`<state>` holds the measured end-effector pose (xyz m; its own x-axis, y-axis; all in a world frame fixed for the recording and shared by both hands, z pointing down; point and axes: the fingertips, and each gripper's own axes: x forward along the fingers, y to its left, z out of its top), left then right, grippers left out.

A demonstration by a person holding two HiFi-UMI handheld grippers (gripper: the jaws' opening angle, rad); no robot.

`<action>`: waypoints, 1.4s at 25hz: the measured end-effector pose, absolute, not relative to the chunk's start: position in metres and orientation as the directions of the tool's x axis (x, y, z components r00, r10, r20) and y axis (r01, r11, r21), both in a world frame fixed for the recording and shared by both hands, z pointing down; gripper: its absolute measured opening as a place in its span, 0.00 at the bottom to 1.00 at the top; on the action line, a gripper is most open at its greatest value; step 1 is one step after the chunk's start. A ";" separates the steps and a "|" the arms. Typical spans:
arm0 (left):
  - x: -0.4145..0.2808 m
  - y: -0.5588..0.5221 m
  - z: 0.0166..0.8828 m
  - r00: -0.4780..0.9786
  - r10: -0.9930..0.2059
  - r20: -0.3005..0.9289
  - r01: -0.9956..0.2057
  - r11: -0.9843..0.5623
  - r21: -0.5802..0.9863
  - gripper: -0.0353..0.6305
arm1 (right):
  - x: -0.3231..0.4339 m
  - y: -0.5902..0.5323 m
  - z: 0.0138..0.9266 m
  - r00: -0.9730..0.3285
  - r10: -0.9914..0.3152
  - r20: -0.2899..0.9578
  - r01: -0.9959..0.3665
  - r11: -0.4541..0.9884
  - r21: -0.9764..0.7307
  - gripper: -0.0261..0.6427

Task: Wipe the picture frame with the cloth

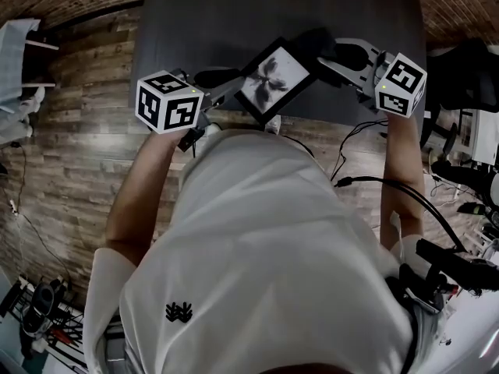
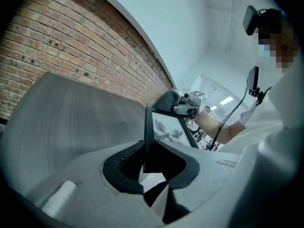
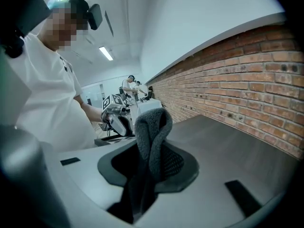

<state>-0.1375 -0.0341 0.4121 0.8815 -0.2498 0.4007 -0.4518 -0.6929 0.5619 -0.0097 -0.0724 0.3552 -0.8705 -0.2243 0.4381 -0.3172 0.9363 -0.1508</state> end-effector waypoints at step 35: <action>-0.025 -0.112 0.429 0.809 -0.305 0.502 -0.569 -0.620 0.541 0.17 | 0.108 -0.041 0.364 -0.873 -0.305 0.380 -0.383 0.912 -0.149 0.20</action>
